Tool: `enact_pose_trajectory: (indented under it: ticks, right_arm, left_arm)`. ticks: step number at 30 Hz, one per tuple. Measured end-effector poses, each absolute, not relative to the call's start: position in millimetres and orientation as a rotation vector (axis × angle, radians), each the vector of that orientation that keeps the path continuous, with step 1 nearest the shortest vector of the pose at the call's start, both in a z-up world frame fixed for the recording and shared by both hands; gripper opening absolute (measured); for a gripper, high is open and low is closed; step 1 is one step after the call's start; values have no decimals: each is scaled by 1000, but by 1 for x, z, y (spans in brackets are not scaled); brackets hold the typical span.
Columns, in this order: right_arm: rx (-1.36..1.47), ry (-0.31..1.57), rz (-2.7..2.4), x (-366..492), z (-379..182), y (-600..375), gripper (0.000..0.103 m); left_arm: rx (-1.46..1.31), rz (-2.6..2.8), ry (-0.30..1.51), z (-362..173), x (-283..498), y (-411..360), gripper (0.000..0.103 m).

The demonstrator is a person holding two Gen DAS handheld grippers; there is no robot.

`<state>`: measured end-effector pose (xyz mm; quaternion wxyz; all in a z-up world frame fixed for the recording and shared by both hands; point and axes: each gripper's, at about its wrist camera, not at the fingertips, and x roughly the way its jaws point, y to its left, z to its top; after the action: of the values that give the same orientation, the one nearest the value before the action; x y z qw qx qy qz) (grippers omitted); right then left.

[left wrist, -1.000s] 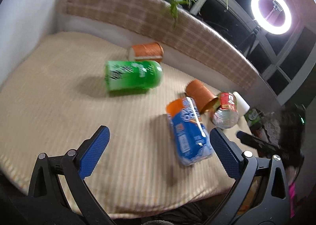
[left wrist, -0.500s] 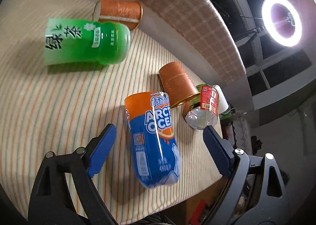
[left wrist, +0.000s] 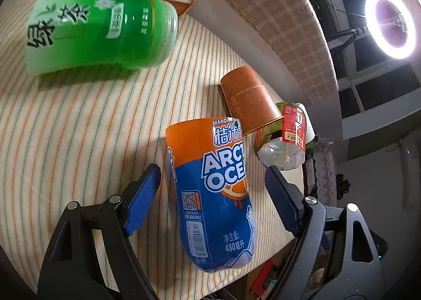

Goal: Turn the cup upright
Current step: 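Lower the bottle onto the table with the right gripper, standing it upright, then open the right gripper and withdraw it from the standing bottle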

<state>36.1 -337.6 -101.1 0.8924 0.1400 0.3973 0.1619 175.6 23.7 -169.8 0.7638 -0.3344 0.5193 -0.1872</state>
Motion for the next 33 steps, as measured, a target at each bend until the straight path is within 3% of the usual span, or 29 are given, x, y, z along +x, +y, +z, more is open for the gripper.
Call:
enact_pose_trajectory:
  ticks: [8, 11, 33]
  right_arm:
    - [287, 828, 319, 37, -103, -337, 91]
    - [286, 824, 309, 36, -102, -338, 91]
    - [297, 828, 295, 40, -106, -335, 91]
  left_arm:
    - [-739, -410, 1153, -180, 182, 20, 75]
    - [-735, -422, 1159, -182, 184, 17, 66]
    - [-373, -400, 917, -120, 151, -25, 62]
